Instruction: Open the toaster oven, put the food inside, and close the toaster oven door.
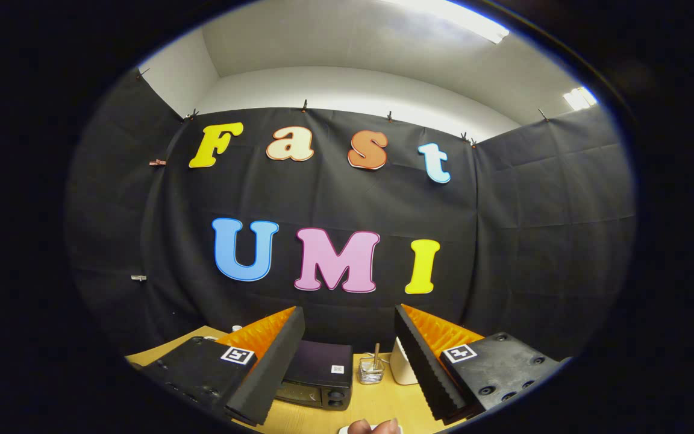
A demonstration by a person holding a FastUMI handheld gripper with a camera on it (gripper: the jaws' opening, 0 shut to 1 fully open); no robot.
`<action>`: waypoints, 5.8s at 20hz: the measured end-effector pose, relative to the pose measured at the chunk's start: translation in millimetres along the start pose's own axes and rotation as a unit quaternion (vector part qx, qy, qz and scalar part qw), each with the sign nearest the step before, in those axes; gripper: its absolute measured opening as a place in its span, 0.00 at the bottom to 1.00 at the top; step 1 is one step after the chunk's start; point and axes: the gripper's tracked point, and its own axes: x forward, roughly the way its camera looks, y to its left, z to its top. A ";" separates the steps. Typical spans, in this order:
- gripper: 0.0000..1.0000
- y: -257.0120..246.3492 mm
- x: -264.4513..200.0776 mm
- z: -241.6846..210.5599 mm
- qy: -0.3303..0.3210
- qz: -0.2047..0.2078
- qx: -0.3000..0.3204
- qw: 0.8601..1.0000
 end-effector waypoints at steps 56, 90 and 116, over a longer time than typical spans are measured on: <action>0.98 178.3 -42.3 -380.2 0.389 -0.021 0.048 0.920; 1.00 -99.7 -140.6 -357.2 0.523 0.068 0.080 0.846; 0.05 -144.9 -119.3 -474.9 0.655 0.032 0.253 0.711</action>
